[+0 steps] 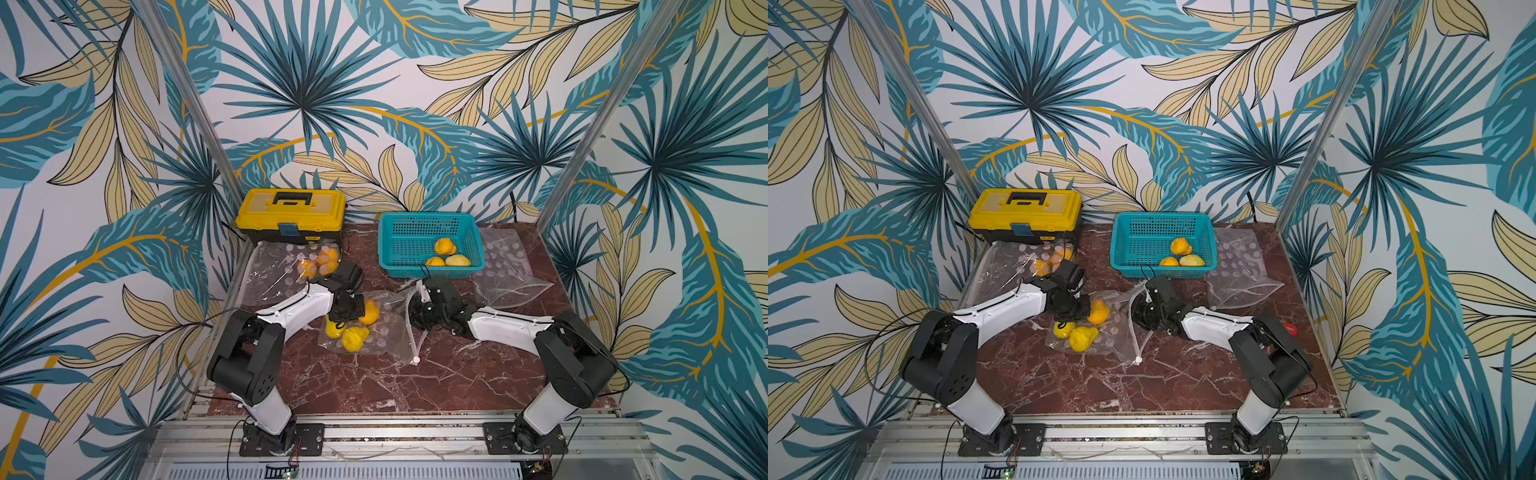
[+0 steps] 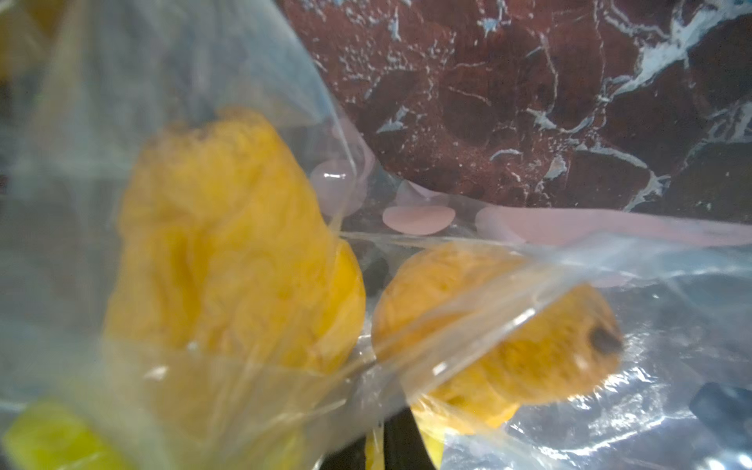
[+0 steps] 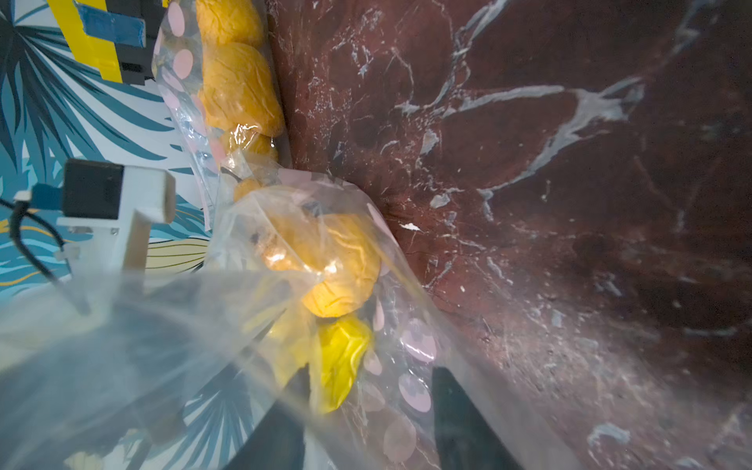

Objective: Open the zip-top bag and take out the pear
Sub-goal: Pick up the pear from the zipper food storage bag.

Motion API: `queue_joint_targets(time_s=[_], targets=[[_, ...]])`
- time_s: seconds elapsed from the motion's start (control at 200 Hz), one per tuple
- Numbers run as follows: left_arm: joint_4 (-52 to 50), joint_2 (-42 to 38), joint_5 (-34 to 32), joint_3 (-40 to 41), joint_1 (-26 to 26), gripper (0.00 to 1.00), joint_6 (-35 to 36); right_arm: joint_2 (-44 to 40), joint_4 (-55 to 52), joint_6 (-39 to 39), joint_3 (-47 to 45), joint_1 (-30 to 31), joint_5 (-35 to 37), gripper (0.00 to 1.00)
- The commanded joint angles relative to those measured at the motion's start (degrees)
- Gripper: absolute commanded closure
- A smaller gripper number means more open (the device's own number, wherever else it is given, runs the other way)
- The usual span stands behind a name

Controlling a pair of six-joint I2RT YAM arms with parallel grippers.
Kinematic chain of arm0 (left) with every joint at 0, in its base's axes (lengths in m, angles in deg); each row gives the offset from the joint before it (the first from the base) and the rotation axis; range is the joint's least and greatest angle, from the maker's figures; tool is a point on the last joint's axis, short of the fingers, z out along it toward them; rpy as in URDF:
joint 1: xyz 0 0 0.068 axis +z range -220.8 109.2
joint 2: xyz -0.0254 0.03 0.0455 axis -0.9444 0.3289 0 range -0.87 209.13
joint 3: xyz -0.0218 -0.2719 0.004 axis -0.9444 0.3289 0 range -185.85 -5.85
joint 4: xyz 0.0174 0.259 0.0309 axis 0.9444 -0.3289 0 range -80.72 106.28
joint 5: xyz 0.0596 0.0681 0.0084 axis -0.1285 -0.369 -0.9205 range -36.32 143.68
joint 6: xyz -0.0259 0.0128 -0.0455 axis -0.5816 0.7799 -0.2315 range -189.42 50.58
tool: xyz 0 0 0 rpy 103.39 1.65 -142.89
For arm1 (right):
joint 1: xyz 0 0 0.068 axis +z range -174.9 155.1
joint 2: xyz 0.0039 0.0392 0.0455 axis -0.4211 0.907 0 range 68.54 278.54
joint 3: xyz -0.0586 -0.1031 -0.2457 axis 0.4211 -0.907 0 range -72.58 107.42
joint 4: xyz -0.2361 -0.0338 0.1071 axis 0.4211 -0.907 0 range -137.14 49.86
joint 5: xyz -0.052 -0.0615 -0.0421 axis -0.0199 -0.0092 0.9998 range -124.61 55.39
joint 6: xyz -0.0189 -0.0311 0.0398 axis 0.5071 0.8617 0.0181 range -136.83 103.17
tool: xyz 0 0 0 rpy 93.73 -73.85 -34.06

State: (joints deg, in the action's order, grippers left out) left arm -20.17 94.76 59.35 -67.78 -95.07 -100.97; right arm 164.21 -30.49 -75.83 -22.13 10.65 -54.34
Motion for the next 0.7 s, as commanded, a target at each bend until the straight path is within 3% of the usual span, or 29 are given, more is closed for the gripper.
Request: queue_joint_targets(time_s=[0.0,0.24,0.396,0.551,0.696], targets=[[2.71,0.90,4.33,0.80,0.11,0.86,1.46,0.14,-1.37,2.89,1.36,-0.08,-2.02,0.46],[5.33,3.62,12.17,0.57,-0.54,0.85,5.07,2.64,-4.60,10.24,5.18,0.13,-2.00,0.39],[6.02,4.18,14.51,1.10,-0.86,0.93,6.58,3.36,-3.25,18.28,5.86,0.72,1.33,0.38],[7.22,0.28,9.51,2.44,-0.81,0.94,5.11,4.23,-1.77,27.73,6.41,1.60,5.31,0.38],[7.97,-2.49,4.65,1.92,-0.17,0.87,2.40,4.91,-0.02,32.44,5.89,1.65,6.86,0.37]])
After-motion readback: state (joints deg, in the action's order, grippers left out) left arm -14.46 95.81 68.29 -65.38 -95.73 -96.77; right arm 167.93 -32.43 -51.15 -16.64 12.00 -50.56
